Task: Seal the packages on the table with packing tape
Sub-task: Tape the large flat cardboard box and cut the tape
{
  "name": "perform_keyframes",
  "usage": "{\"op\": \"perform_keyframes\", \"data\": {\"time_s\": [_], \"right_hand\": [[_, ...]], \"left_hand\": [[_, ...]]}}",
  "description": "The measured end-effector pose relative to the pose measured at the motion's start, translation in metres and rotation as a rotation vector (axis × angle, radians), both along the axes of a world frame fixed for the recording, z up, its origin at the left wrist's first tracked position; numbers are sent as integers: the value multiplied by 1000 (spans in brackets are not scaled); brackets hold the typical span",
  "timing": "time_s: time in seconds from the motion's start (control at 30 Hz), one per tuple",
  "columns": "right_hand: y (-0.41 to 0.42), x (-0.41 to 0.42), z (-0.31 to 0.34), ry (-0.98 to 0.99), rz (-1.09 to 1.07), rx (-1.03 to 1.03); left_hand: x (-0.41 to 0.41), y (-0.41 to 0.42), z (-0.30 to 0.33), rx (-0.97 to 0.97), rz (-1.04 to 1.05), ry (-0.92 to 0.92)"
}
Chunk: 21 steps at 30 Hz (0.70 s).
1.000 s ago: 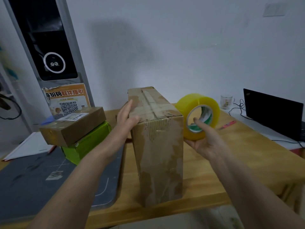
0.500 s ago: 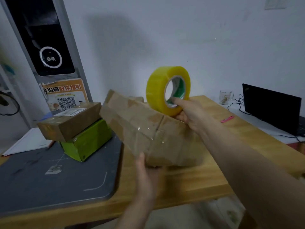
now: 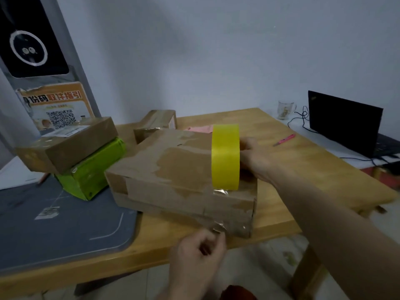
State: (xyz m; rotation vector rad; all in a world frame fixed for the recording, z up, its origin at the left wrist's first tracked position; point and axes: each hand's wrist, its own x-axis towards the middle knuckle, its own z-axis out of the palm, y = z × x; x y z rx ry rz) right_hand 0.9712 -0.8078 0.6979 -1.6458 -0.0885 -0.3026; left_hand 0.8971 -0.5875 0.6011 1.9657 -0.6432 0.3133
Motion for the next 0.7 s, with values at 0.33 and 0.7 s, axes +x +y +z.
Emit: {"op": "perform_keyframes", "data": {"time_s": [0.33, 0.7], "right_hand": [[-10, -7, -18, -63, -184, -253], [-54, 19, -43, 99, -375, 95]], "left_hand": [[108, -37, 86, 385, -374, 156], [132, -98, 74, 328, -225, 181]]}}
